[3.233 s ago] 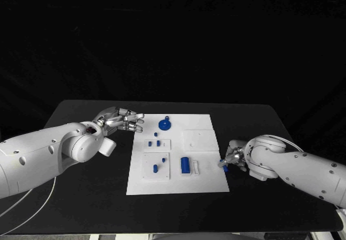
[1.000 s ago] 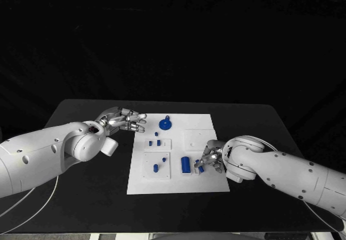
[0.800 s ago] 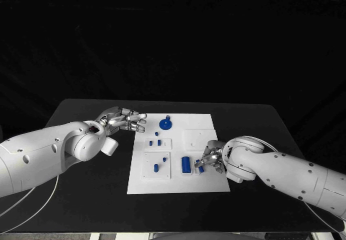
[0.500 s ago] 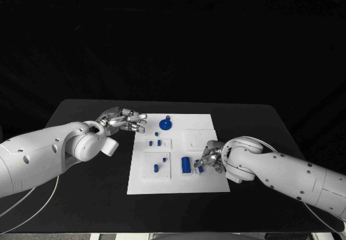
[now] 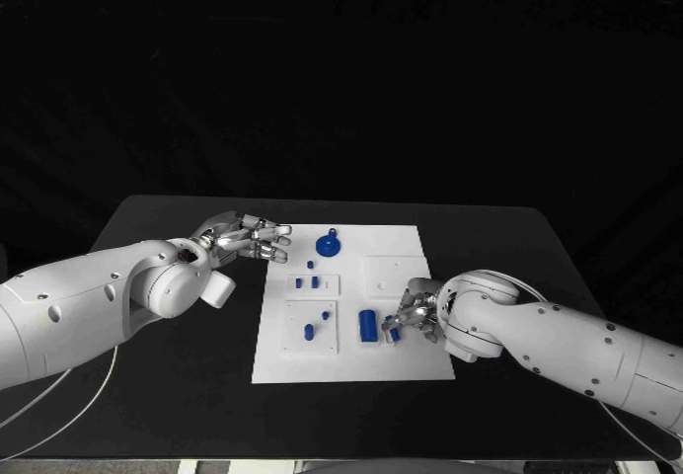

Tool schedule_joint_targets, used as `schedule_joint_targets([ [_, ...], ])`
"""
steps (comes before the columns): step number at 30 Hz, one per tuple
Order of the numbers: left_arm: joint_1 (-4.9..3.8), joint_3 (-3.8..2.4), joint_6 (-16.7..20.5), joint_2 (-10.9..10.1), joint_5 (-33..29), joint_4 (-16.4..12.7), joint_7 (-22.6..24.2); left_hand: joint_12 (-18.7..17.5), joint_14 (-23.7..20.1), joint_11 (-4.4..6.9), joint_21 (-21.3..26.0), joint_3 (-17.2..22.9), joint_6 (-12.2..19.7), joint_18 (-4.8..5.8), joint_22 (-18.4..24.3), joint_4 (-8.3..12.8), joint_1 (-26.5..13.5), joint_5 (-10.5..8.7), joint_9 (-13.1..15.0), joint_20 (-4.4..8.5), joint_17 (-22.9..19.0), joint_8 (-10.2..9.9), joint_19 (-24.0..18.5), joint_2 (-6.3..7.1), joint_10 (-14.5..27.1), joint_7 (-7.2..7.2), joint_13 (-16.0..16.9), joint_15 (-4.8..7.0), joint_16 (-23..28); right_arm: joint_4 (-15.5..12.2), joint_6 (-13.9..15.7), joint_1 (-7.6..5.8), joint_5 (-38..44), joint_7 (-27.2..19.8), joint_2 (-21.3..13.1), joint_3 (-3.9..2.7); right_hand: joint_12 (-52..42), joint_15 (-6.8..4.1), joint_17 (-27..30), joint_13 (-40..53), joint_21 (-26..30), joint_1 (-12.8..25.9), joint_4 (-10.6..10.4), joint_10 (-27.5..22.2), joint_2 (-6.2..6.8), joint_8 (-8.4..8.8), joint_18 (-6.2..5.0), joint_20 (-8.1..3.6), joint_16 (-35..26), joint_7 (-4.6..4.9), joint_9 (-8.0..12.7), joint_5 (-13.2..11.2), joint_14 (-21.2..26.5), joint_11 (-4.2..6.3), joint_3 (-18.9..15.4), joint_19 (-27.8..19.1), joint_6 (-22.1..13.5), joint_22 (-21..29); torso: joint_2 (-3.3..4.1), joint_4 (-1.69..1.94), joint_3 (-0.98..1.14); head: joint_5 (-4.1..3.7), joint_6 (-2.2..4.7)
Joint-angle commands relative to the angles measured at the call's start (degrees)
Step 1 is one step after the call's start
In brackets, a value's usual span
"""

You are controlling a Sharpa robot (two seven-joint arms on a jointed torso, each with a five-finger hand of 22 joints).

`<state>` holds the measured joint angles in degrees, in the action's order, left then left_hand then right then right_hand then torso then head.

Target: Assemble the parts on the task board

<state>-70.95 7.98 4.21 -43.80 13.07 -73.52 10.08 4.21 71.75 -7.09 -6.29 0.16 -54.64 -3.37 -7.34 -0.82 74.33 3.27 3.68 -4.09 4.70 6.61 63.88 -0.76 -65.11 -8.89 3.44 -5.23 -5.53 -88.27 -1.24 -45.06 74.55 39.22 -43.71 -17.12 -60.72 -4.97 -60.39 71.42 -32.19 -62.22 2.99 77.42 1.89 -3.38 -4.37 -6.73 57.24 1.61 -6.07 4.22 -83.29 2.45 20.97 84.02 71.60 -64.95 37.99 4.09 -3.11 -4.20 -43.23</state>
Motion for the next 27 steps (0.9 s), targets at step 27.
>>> schedule_joint_targets([
  [27,0.07,-0.02,-1.0,0.1,0.4,0.0,-0.1,0.2,-0.3,0.02,-0.4,0.0,0.5,0.70,0.1,-0.4,-0.4,-0.09,0.0,-0.01,0.1,0.3,-0.3,-0.17,0.4,0.06,0.0,0.02,0.2,-0.5,-1.8,0.16,0.0,-0.7,0.0,0.35,0.2,-0.39,0.2,-0.1,0.4,0.0,-3.5,-0.2,1.71,-0.28,0.46,0.11,-0.1,0.19,0.3,-1.1,-0.1,0.13,-0.4,2.5,0.4,0.3,-0.01,-0.07,0.04,0.16,-0.23],
])
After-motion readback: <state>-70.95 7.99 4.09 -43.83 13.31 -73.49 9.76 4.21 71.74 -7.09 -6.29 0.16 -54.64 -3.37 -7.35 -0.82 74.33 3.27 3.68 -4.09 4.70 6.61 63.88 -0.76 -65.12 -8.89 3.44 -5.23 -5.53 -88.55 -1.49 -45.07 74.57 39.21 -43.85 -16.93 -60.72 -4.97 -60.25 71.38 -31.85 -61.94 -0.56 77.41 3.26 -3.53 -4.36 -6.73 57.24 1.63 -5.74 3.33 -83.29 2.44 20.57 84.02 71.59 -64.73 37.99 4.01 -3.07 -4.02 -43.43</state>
